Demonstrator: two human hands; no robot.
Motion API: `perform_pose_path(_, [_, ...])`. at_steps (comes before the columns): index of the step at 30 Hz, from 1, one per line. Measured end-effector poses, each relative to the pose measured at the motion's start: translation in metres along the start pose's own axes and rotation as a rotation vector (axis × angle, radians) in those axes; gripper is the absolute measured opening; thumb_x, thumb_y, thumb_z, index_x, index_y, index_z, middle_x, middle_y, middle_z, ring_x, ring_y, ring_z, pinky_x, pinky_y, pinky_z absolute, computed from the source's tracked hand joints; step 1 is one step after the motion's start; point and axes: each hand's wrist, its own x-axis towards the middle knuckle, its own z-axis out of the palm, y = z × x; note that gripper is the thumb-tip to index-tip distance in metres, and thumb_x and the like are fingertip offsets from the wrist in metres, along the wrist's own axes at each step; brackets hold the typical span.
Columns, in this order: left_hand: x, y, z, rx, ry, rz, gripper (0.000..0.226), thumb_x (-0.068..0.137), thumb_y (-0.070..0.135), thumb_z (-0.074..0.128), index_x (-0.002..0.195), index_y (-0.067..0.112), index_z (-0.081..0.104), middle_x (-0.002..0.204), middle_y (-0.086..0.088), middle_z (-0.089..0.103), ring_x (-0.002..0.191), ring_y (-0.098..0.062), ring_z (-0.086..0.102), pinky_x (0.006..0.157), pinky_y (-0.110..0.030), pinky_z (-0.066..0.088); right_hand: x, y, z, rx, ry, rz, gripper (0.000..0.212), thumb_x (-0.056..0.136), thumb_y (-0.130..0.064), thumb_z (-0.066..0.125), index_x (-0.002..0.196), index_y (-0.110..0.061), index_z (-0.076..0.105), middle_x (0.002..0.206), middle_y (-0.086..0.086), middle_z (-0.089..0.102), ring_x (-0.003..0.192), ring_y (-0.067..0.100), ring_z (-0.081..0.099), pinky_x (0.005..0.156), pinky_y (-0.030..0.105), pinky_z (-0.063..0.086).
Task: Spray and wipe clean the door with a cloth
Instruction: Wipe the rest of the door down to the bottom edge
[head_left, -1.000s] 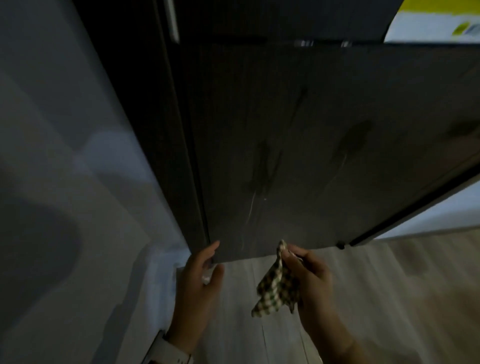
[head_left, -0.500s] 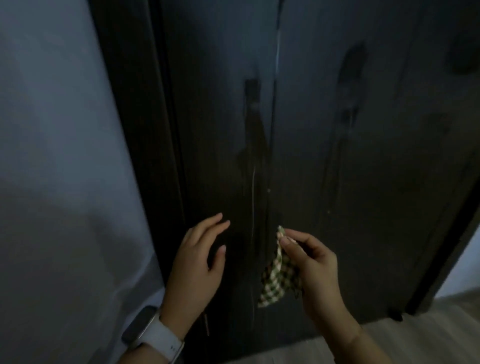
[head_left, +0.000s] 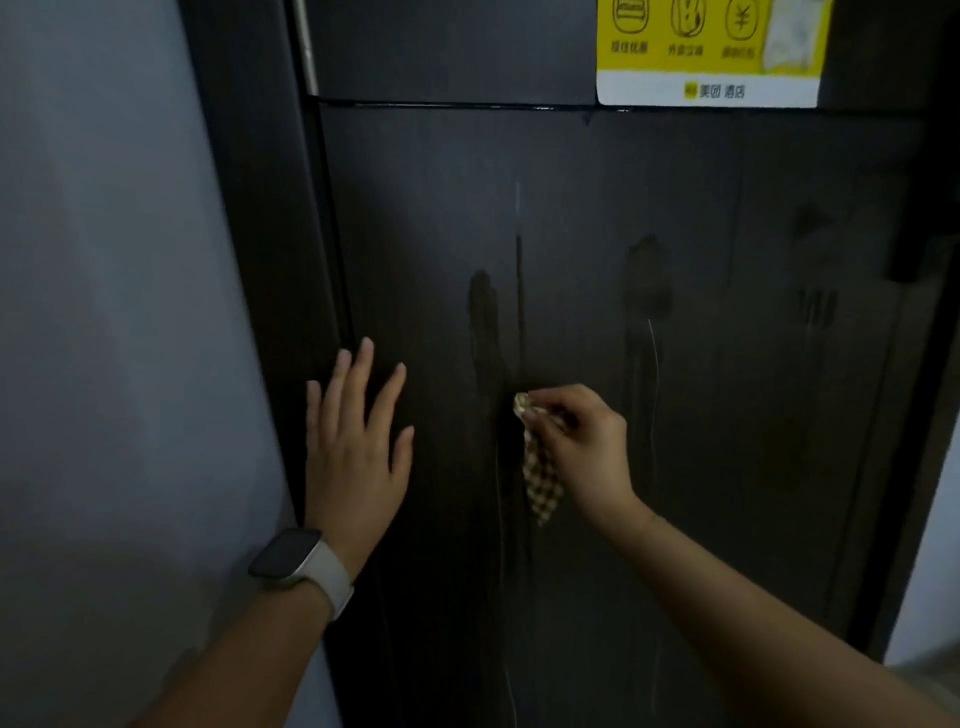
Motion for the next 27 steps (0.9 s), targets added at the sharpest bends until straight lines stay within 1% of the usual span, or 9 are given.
perform_pose_path(2, [0.015, -0.013, 0.011, 0.146, -0.012, 0.100, 0.063, 0.093, 0.030, 0.059, 0.149, 0.023, 0.031, 0.161, -0.009, 0.012, 0.148, -0.026, 0.008, 0.117, -0.055, 0.005, 0.018, 0.004, 0.012, -0.064, 0.040, -0.107, 0.015, 0.086, -0.009, 0.071, 0.098, -0.017, 0.072, 0.094, -0.009, 0.064, 0.092, 0.004, 0.062, 0.083, 0.027, 0.054])
perform_pose_path(5, [0.026, -0.033, 0.022, 0.368, 0.004, 0.174, 0.060, 0.097, 0.047, 0.035, 0.152, 0.031, 0.019, 0.162, -0.009, 0.008, 0.149, -0.027, 0.008, 0.109, -0.070, 0.000, 0.022, 0.016, 0.030, -0.114, 0.129, -0.198, 0.011, 0.088, -0.007, 0.069, 0.099, -0.010, 0.071, 0.094, -0.005, 0.061, 0.088, 0.005, 0.060, 0.079, 0.023, 0.052])
perform_pose_path(8, [0.021, -0.037, 0.028, 0.403, 0.065, 0.199, 0.059, 0.097, 0.048, 0.030, 0.152, 0.030, 0.021, 0.162, -0.009, 0.010, 0.148, -0.027, 0.009, 0.106, -0.073, -0.003, -0.018, 0.044, 0.053, -0.197, 0.132, -0.296, 0.003, 0.089, -0.004, 0.067, 0.087, -0.005, 0.069, 0.092, 0.000, 0.059, 0.083, 0.009, 0.058, 0.073, 0.021, 0.050])
perform_pose_path(10, [0.021, -0.036, 0.028, 0.409, 0.092, 0.204, 0.057, 0.099, 0.047, 0.029, 0.153, 0.030, 0.018, 0.162, -0.009, 0.009, 0.148, -0.026, 0.008, 0.106, -0.072, -0.003, -0.066, 0.072, 0.068, -0.270, 0.055, -0.326, 0.002, 0.088, -0.003, 0.067, 0.089, -0.005, 0.069, 0.093, 0.003, 0.059, 0.083, 0.011, 0.057, 0.070, 0.024, 0.051])
perform_pose_path(15, [0.022, -0.034, 0.025, 0.416, 0.125, 0.201, 0.055, 0.102, 0.047, 0.027, 0.153, 0.030, 0.014, 0.163, -0.008, 0.008, 0.149, -0.024, 0.007, 0.107, -0.070, -0.003, -0.127, 0.096, 0.083, -0.226, -0.030, -0.139, 0.006, 0.087, -0.008, 0.065, 0.087, -0.014, 0.068, 0.095, -0.011, 0.056, 0.084, 0.003, 0.056, 0.068, 0.024, 0.052])
perform_pose_path(17, [0.021, -0.033, 0.026, 0.405, 0.133, 0.202, 0.054, 0.103, 0.047, 0.027, 0.154, 0.031, 0.016, 0.163, -0.007, 0.009, 0.149, -0.024, 0.008, 0.109, -0.068, -0.004, -0.103, 0.077, 0.079, -0.198, 0.009, -0.144, 0.011, 0.087, -0.004, 0.068, 0.081, -0.013, 0.065, 0.088, -0.007, 0.057, 0.079, 0.005, 0.056, 0.067, 0.021, 0.049])
perform_pose_path(22, [0.021, -0.034, 0.028, 0.380, 0.177, 0.210, 0.053, 0.104, 0.042, 0.030, 0.154, 0.030, 0.020, 0.162, -0.006, 0.012, 0.149, -0.024, 0.012, 0.116, -0.049, -0.010, -0.014, 0.026, 0.064, -0.092, 0.291, -0.164, 0.017, 0.084, 0.005, 0.070, 0.071, -0.002, 0.060, 0.077, 0.006, 0.058, 0.071, 0.014, 0.056, 0.065, 0.019, 0.045])
perform_pose_path(24, [0.021, -0.034, 0.028, 0.380, 0.182, 0.214, 0.051, 0.104, 0.039, 0.029, 0.154, 0.028, 0.020, 0.162, -0.008, 0.012, 0.148, -0.026, 0.012, 0.117, -0.045, -0.009, -0.029, 0.038, 0.070, -0.104, 0.292, -0.201, 0.016, 0.084, 0.009, 0.068, 0.072, 0.001, 0.061, 0.079, 0.008, 0.058, 0.073, 0.018, 0.057, 0.066, 0.026, 0.048])
perform_pose_path(27, [0.021, -0.033, 0.028, 0.392, 0.174, 0.219, 0.051, 0.105, 0.036, 0.028, 0.154, 0.026, 0.019, 0.162, -0.011, 0.011, 0.148, -0.028, 0.011, 0.117, -0.044, -0.009, -0.098, 0.079, 0.077, -0.186, 0.142, -0.123, 0.013, 0.083, 0.010, 0.067, 0.075, 0.000, 0.064, 0.084, 0.005, 0.059, 0.078, 0.019, 0.059, 0.066, 0.040, 0.052])
